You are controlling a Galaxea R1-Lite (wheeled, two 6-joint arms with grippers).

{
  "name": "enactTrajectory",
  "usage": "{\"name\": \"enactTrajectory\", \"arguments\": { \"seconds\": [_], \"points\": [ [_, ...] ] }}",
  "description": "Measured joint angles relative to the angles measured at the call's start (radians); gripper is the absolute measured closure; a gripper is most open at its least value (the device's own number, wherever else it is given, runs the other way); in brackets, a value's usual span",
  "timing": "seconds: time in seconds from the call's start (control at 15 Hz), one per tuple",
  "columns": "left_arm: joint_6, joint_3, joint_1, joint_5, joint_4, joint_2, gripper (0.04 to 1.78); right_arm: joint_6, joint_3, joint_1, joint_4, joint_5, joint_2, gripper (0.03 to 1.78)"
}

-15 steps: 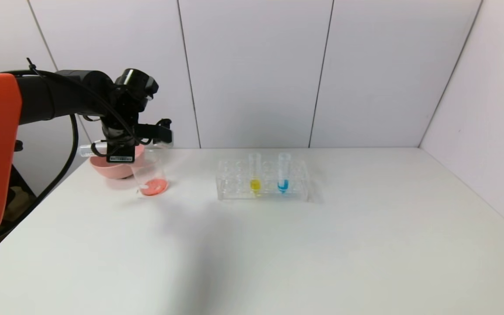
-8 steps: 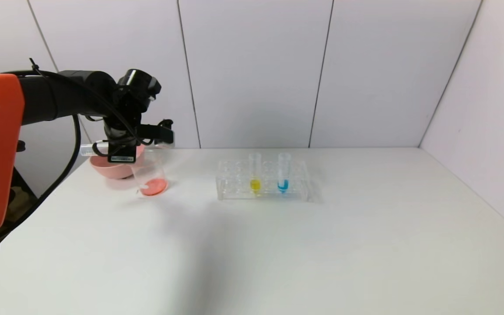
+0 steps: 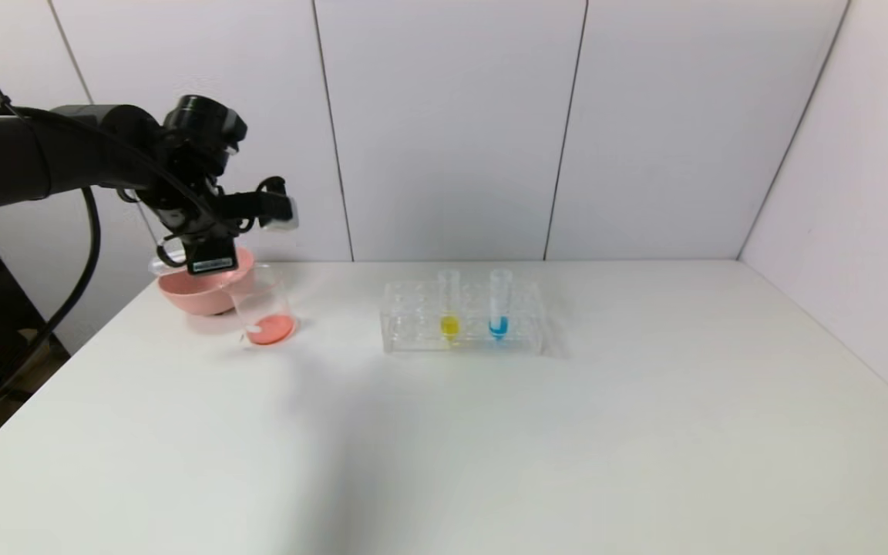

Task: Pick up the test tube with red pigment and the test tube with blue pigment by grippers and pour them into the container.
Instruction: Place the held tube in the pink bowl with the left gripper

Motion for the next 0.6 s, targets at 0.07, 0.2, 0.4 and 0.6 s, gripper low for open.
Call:
{"name": "enactTrajectory", "arguments": {
  "seconds": [0.07, 0.2, 0.4, 0.6],
  "points": [
    [-0.071, 0.0, 0.022, -0.079, -0.011, -0.01, 1.43, 0.0, 0.0, 0.0, 0.0, 0.0, 0.0, 0.04],
    [-0.253, 0.0, 0.055, -0.197, -0.051, -0.023, 1.43, 0.0, 0.0, 0.0, 0.0, 0.0, 0.0, 0.04],
    [-0.601, 0.021, 0.083, -0.23, -0.185, -0.036, 1.43, 0.0, 0.0, 0.0, 0.0, 0.0, 0.0, 0.04],
    [-0.919, 0.101, 0.11, -0.182, -0.359, -0.086, 1.43, 0.0, 0.0, 0.0, 0.0, 0.0, 0.0, 0.04]
  ]
}}
